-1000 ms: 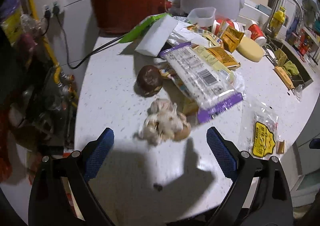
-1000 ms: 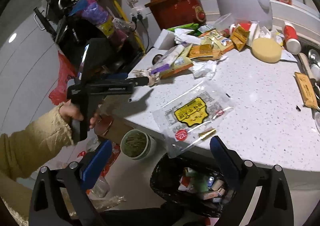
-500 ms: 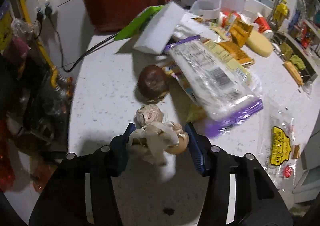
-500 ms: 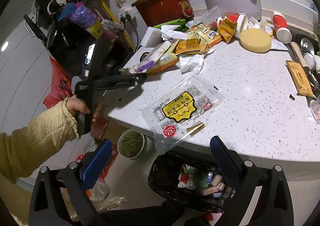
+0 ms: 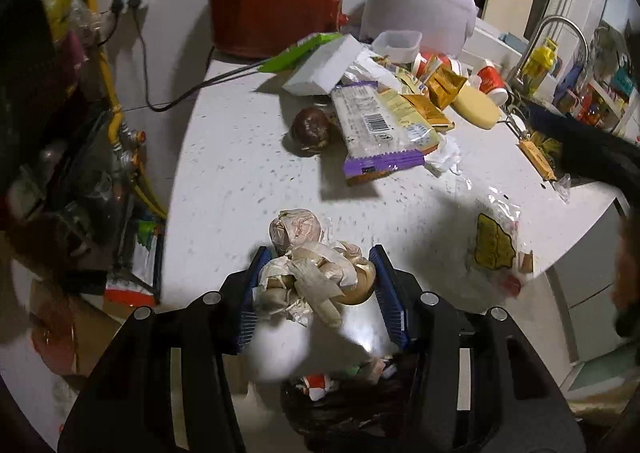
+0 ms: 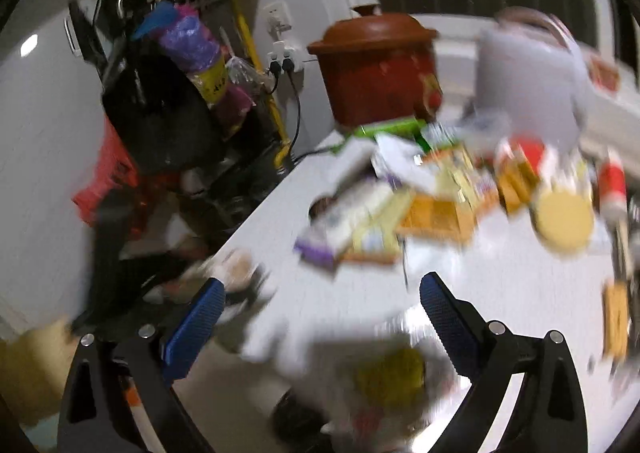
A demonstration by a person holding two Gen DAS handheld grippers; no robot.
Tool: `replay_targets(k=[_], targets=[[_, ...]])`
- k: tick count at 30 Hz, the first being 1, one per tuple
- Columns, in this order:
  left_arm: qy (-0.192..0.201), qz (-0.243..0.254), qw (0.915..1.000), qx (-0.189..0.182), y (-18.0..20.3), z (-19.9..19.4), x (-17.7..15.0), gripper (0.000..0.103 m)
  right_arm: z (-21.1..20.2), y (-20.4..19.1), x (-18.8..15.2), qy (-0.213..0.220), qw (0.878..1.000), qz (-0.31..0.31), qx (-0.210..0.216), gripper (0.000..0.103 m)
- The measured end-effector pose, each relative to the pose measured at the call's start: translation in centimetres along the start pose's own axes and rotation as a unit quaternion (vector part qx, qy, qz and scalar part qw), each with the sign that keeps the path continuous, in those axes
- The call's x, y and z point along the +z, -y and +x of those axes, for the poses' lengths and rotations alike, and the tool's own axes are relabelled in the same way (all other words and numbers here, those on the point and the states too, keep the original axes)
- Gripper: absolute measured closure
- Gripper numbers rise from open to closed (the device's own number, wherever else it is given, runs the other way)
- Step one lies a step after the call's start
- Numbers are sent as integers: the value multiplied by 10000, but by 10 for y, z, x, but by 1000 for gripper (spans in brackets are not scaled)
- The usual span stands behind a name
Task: Collect trash
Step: 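Drop the garlic peels into the trash bag with the left gripper while the right grasps the wrapped bread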
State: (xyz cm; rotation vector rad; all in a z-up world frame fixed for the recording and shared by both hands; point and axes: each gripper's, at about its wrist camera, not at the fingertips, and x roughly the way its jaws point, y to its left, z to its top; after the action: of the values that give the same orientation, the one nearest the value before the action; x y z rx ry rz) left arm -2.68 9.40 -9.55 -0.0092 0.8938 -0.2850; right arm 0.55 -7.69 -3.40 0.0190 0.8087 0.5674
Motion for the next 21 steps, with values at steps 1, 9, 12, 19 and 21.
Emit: replay_targets(k=[1, 9, 12, 19, 21], targets=[[15, -74, 10000, -5, -4, -5, -3, 53, 14, -7, 10, -5, 10000, -64, -49, 6], [91, -663, 9977, 58, -40, -28, -31, 53, 126, -38, 35, -668, 9824, -889, -1499, 14], [116, -804, 9966, 119, -52, -35, -40, 54, 150, -34, 33, -972, 9736, -972, -1824, 24], [322, -926, 9952, 50, -65, -47, -42, 56, 142, -6, 41, -895, 9817, -545, -1593, 59], [369, -849, 9957, -36, -63, -45, -37, 59, 135, -1, 42, -911, 9839, -391, -1489, 60]])
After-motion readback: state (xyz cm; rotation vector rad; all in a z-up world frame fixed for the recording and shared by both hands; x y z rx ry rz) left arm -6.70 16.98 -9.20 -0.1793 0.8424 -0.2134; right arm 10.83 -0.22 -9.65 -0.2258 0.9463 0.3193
